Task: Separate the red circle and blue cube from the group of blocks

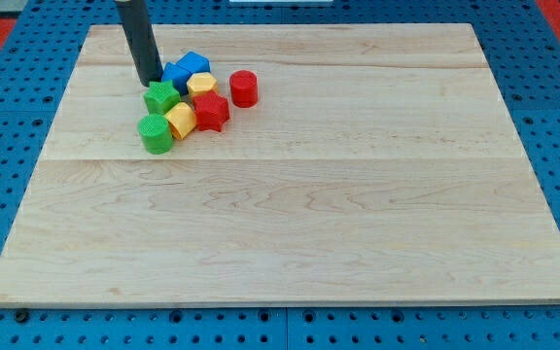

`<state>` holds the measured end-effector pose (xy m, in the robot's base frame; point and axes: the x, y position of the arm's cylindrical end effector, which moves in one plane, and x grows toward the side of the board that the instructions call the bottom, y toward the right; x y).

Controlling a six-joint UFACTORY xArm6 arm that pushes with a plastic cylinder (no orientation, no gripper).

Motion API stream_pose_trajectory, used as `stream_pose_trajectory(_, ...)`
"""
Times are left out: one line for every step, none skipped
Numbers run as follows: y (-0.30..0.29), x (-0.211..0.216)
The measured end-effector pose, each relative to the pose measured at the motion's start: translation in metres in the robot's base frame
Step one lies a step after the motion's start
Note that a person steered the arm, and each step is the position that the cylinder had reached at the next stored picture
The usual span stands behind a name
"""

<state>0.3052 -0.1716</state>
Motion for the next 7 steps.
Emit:
stream_pose_trajectory(0.010, -0.029)
stream_pose_trajectory(0.051, 0.004)
stream_pose_trajectory(0.040, 0.020)
stream_pose_trajectory(0.038, -0.013)
stream_pose_trajectory(0.056, -0.024)
stream_pose_trajectory(0.075, -0.006)
stream_pose_trajectory(0.063, 0.005)
